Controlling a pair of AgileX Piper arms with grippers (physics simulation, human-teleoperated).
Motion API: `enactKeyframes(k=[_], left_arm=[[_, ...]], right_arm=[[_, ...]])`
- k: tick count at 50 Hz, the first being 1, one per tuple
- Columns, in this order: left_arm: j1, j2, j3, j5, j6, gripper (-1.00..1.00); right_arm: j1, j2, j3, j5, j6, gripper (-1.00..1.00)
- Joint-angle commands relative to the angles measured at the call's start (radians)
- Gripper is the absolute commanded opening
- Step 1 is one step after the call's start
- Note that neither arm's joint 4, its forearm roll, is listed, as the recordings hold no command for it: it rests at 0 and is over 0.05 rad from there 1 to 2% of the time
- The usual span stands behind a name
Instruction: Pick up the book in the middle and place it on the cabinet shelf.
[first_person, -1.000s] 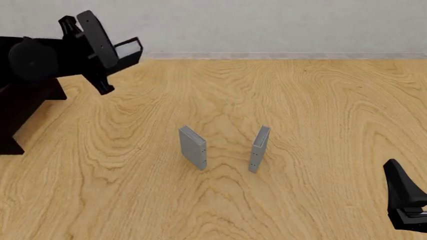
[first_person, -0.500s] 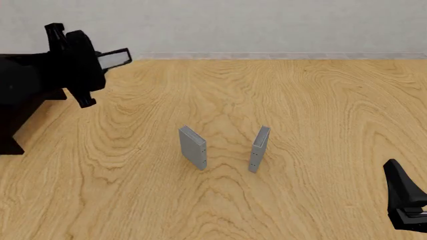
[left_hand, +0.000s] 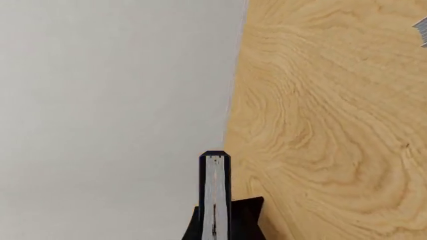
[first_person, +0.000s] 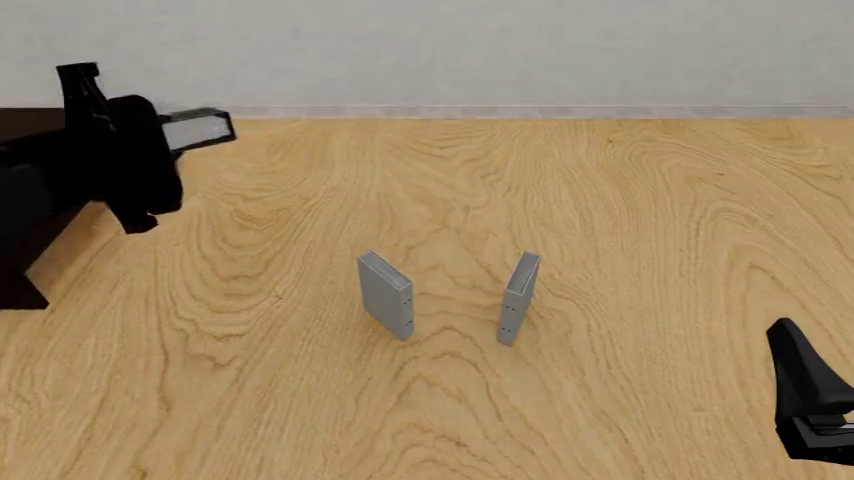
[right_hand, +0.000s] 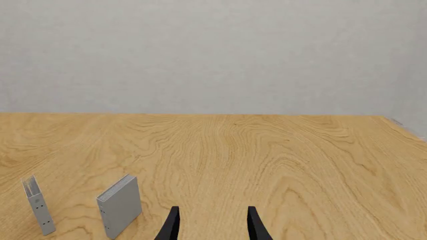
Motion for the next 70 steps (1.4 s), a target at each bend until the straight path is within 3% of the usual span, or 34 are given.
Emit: enactKeyframes(k=[1,29,70], left_arm=[[0.035,-0.023,0.041,-0.089,0.101,-1.00],[0.117,-0.064,0.092,-0.211,0.241,-1.00],[0.170,-0.152,-0.016,-0.119,0.268,-1.00]], right_arm=[[0.000,0.000,0.000,0.000,0.000,1.00],[0.000,0.000,0.000,0.000,0.000,1.00],[0.000,0.000,0.000,0.000,0.000,1.00]])
